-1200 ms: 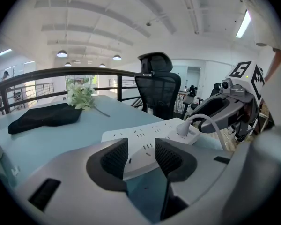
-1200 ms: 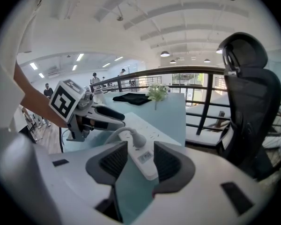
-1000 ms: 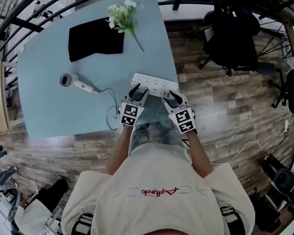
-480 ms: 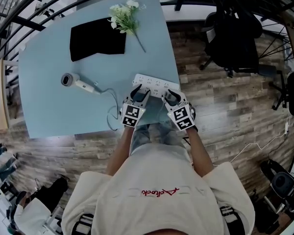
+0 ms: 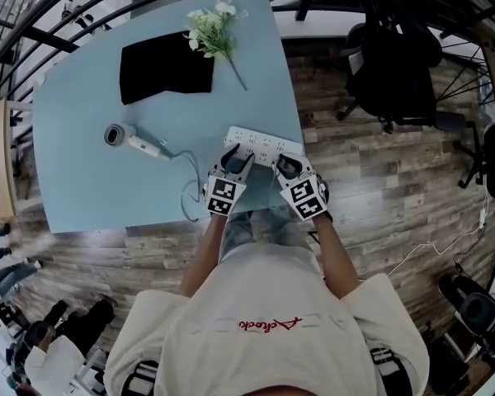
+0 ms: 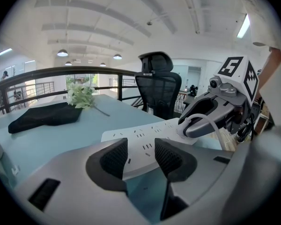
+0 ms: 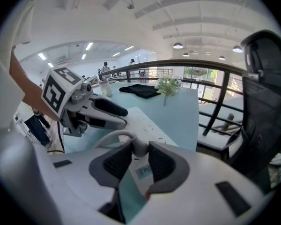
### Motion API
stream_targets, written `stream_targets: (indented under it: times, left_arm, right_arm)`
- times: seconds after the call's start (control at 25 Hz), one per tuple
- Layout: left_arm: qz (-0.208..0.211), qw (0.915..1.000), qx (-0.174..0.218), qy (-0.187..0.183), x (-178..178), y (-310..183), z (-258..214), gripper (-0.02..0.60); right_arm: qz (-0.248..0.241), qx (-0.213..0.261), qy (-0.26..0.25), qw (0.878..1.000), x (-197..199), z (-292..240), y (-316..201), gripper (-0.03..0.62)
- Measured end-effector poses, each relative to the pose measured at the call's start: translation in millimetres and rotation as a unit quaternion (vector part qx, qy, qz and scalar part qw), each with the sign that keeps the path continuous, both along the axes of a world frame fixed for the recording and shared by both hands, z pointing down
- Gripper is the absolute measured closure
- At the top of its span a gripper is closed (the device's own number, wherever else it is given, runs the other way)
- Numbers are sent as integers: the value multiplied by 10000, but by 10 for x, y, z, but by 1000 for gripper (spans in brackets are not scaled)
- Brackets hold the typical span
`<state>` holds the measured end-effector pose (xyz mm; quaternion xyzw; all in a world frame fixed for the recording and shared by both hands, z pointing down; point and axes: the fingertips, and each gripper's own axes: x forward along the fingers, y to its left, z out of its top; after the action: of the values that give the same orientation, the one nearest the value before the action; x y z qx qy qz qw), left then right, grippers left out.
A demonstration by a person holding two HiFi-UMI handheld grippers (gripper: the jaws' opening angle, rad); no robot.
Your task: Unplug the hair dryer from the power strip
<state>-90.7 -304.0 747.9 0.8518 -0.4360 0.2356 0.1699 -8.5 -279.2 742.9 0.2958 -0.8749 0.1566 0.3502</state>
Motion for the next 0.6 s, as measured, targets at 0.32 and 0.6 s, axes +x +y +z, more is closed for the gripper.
stream_targets:
  times: [0.32,0.6]
  left_arm:
    - [6,10000,-12,-15,4,5,-11,410]
    - [-21,10000,-21,3,-1,-3,-4,410]
  right_arm:
    - [365,-339,-390,9980,4,-47,-32,476]
    - [634,-582,-742,9935,39,-88,-61,476]
